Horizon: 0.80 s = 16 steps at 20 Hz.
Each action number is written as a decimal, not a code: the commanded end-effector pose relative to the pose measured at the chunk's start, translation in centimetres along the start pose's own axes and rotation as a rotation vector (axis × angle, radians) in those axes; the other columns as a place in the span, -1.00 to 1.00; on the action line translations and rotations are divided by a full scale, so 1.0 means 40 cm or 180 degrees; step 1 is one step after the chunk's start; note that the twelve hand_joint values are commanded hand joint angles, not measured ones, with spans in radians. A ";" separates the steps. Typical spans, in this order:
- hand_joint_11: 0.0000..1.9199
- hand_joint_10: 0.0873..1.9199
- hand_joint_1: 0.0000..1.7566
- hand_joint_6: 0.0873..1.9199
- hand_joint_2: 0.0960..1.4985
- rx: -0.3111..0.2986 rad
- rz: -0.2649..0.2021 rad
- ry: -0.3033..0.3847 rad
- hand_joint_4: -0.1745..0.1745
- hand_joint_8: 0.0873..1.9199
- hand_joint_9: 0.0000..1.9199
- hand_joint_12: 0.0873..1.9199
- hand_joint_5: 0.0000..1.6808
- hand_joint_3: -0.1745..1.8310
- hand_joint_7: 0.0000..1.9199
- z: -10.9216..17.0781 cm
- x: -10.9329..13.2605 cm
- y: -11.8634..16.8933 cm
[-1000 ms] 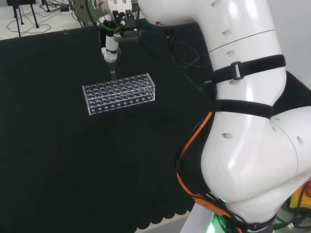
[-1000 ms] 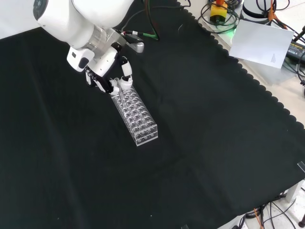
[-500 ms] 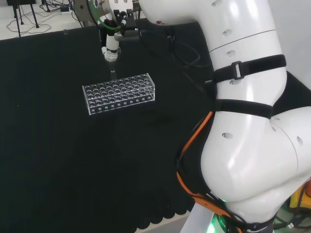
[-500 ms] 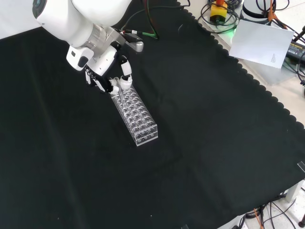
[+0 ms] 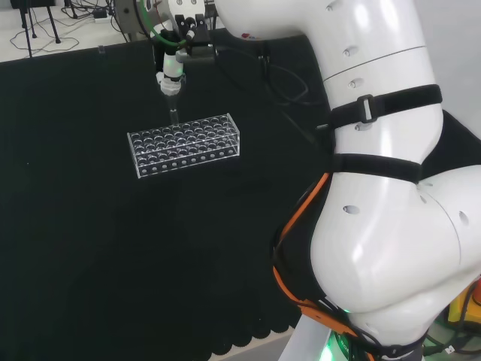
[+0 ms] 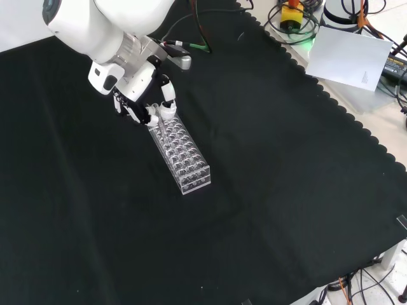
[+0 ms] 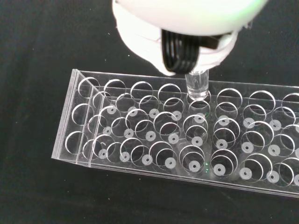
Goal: Put the test tube back in the rack.
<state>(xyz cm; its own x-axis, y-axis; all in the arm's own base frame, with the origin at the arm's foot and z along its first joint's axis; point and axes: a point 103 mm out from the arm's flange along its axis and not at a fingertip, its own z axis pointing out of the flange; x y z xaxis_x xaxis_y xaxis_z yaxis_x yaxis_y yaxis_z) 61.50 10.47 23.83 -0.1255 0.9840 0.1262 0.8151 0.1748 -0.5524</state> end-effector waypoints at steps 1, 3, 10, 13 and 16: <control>-0.24 -0.93 0.63 -0.48 -0.29 0.0029 0.0017 -0.0015 -1.00 -0.26 0.50 0.25 0.56 -0.13 0.44 0.007 0.007 0.003; -0.24 -0.93 0.63 -0.48 -0.29 0.0034 0.0001 0.0001 -1.00 -0.26 0.50 0.25 0.56 -0.13 0.44 0.011 0.007 0.003; -0.24 -0.93 0.63 -0.48 -0.29 0.0039 -0.0015 0.0020 -1.00 -0.26 0.50 0.25 0.56 -0.13 0.44 0.016 0.007 0.003; -0.24 -0.93 0.63 -0.48 -0.29 0.0047 -0.0014 0.0025 -1.00 -0.26 0.50 0.25 0.56 -0.13 0.44 0.018 0.007 0.003; -0.24 -0.93 0.63 -0.48 -0.29 0.0055 -0.0010 0.0039 -1.00 -0.26 0.50 0.25 0.56 -0.13 0.44 0.031 0.010 0.002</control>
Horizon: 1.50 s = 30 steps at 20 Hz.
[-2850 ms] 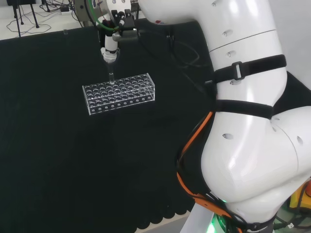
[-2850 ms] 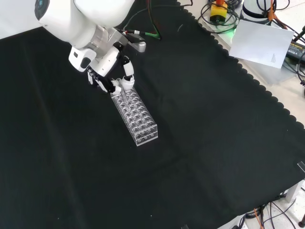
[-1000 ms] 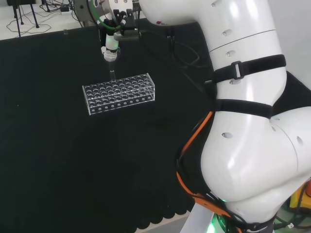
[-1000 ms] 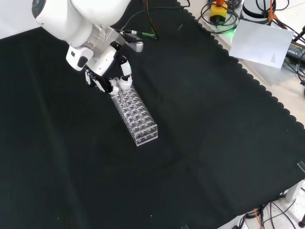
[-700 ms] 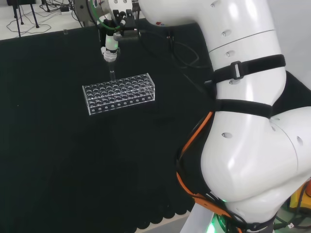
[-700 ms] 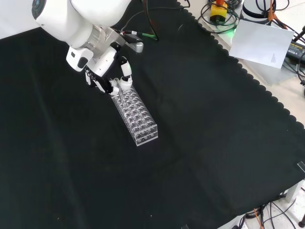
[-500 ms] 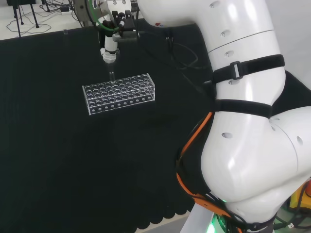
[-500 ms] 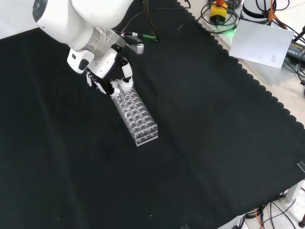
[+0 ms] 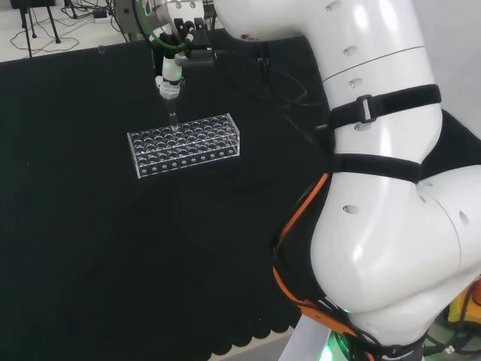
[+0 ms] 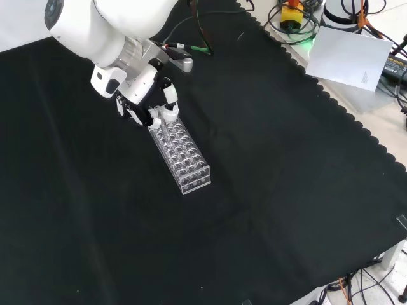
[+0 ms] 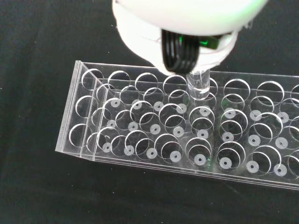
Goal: Put the test tube back in the rack.
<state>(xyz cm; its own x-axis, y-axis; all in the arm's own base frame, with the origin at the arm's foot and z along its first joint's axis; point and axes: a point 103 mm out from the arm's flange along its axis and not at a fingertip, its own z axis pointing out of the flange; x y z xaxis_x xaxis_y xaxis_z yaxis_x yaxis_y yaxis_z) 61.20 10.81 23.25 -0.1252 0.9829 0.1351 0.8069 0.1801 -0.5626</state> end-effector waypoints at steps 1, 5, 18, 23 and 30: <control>-0.24 -0.93 0.63 -0.48 -0.29 0.0028 0.0003 0.0027 -1.00 -0.26 0.50 0.25 0.56 -0.13 0.44 0.015 0.000 -0.002; -0.24 -0.93 0.63 -0.48 -0.29 0.0036 0.0013 0.0056 -1.00 -0.26 0.50 0.25 0.56 -0.13 0.44 0.022 -0.002 -0.002; -0.24 -0.94 0.63 -0.48 -0.29 0.0078 0.0049 0.0099 -1.00 -0.26 0.51 0.25 0.57 -0.13 0.44 0.041 -0.012 0.001; -0.24 -0.94 0.63 -0.48 -0.29 0.0102 0.0060 0.0102 -1.00 -0.26 0.51 0.25 0.57 -0.13 0.44 0.048 -0.016 0.004; -0.24 -0.94 0.63 -0.48 -0.29 0.0127 0.0100 0.0115 -1.00 -0.27 0.51 0.25 0.57 -0.13 0.44 0.059 -0.023 0.013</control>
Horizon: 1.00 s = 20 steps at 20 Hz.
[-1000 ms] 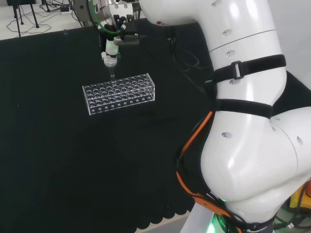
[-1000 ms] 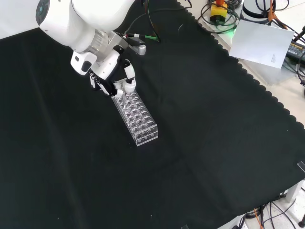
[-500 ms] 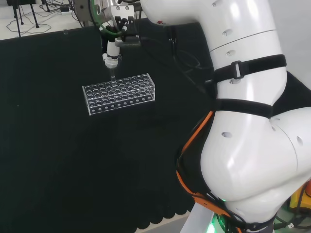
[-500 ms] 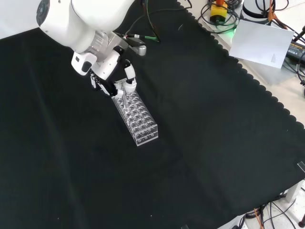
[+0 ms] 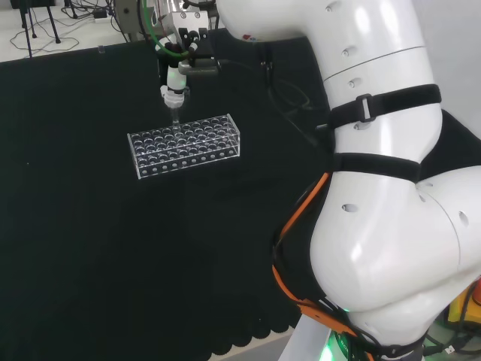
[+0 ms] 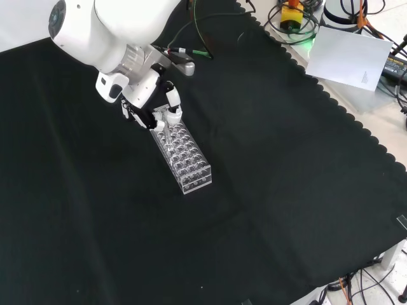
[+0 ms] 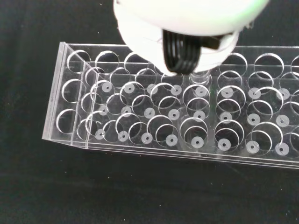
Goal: Put the test tube back in the rack.
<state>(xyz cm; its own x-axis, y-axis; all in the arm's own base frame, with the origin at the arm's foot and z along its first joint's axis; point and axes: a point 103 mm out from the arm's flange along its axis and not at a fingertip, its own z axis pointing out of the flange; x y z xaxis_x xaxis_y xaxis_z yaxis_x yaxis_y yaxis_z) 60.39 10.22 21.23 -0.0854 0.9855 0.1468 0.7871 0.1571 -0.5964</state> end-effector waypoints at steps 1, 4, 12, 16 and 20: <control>-0.24 -0.94 0.63 -0.48 -0.29 0.0006 0.0025 0.0012 -1.00 -0.27 0.51 0.25 0.57 -0.13 0.44 0.008 -0.005 0.006; -0.24 -0.94 0.63 -0.48 -0.29 0.0003 0.0031 0.0023 -1.00 -0.27 0.51 0.25 0.57 -0.13 0.44 0.012 -0.007 0.010; -0.24 -0.94 0.63 -0.48 -0.29 0.0004 0.0020 0.0043 -1.00 -0.27 0.51 0.25 0.57 -0.13 0.44 0.022 -0.013 0.018; -0.24 -0.94 0.63 -0.48 -0.29 0.0022 0.0043 0.0051 -1.00 -0.27 0.51 0.25 0.57 -0.13 0.44 0.027 -0.014 0.024; -0.24 -0.94 0.63 -0.48 -0.29 0.0049 0.0061 0.0054 -1.00 -0.27 0.51 0.25 0.57 -0.13 0.44 0.032 -0.016 0.031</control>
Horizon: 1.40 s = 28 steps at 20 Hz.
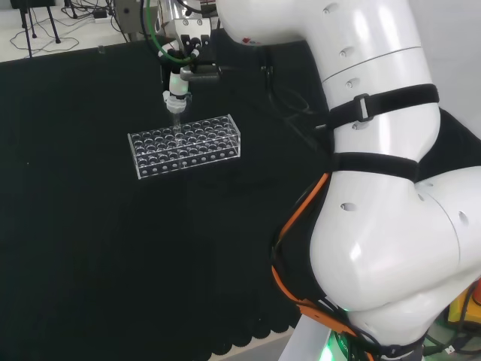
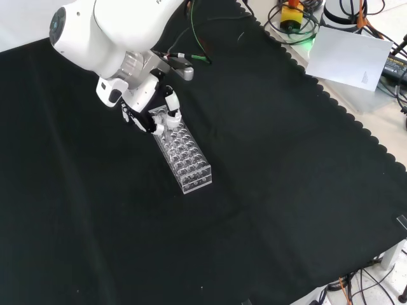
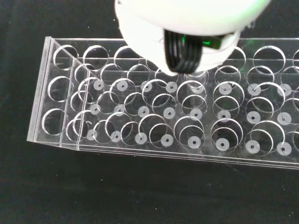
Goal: Put the test tube back in the rack.
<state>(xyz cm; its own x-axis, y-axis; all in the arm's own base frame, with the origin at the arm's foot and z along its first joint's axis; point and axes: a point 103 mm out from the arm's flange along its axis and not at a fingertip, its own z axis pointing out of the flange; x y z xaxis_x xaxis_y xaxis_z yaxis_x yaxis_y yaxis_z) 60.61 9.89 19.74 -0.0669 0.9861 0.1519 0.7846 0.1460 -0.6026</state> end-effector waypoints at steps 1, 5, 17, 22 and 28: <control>-0.24 -0.94 0.63 -0.49 -0.29 0.0049 0.0038 -0.0004 -1.00 -0.27 0.51 0.25 0.57 -0.13 0.44 0.008 -0.001 0.009; -0.24 -0.94 0.63 -0.49 -0.29 0.0063 0.0025 -0.0006 -1.00 -0.27 0.51 0.25 0.57 -0.13 0.44 0.042 -0.004 0.055; -0.24 -0.94 0.63 -0.49 -0.29 0.0071 -0.0006 0.0012 -1.00 -0.27 0.51 0.25 0.57 -0.13 0.44 0.052 -0.010 0.056; -0.36 -0.70 0.53 -0.45 -0.12 0.0159 -0.0126 0.0128 -1.00 -0.28 0.41 0.33 0.51 -0.32 0.39 0.065 -0.014 0.044; -0.77 -0.07 0.24 -0.18 -0.43 0.0049 -0.0280 0.0226 -0.31 0.03 -0.19 0.57 -0.33 -0.16 -0.39 0.047 -0.008 0.008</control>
<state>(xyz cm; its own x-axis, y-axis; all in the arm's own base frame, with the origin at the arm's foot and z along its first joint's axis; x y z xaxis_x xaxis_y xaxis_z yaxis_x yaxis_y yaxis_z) 60.35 9.76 16.56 -0.0712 0.9766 0.2031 0.7570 0.1855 -0.6265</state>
